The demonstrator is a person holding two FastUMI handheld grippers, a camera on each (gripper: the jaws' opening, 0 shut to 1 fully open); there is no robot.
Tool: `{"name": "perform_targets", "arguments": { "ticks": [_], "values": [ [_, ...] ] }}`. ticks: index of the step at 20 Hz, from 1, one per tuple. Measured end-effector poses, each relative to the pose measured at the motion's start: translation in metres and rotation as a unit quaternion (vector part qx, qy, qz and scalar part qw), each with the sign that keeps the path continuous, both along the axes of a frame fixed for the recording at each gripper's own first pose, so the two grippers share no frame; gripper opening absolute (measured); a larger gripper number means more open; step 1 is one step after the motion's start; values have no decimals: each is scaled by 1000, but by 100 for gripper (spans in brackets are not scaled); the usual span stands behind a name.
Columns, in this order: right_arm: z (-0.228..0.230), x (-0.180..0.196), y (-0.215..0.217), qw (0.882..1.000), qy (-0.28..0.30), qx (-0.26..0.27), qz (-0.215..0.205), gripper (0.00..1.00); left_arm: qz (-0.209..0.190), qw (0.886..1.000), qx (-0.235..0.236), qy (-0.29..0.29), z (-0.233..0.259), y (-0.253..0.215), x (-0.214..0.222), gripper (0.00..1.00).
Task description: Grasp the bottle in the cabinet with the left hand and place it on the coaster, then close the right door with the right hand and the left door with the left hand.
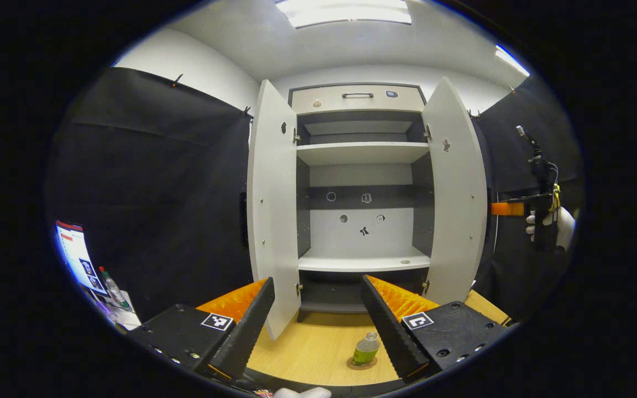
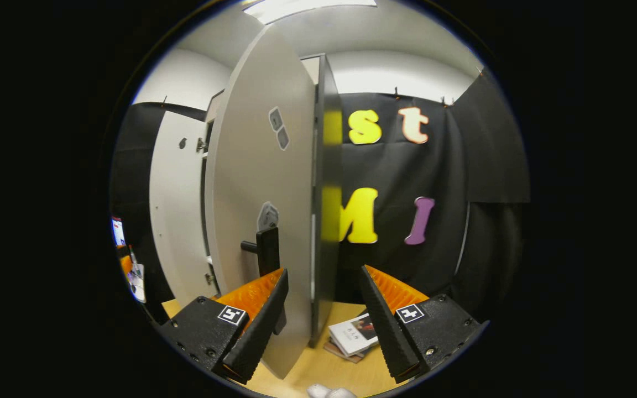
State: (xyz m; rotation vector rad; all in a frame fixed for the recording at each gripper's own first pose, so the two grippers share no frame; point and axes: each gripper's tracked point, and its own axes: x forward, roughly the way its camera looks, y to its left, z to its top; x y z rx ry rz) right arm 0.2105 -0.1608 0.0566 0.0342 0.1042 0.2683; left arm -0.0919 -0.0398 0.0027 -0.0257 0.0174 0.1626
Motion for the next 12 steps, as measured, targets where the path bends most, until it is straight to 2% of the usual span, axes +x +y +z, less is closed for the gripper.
{"name": "perform_targets", "arguments": {
  "ticks": [1,2,3,7,12],
  "values": [
    [1,-1,14,1000,8,3,23,81,0,1000,-1,1,-1,-2,0,95],
    [0,0,23,1000,13,-1,28,81,0,1000,-2,2,-1,-3,-1,95],
    [3,1,31,999,12,-3,30,80,0,1000,-1,3,-2,-2,1,93],
    [4,6,73,999,11,-14,36,78,-6,1000,5,14,-11,11,1,95],
    [-3,31,149,998,11,-23,56,78,-7,1000,1,13,-13,45,3,95]
  ]
}}
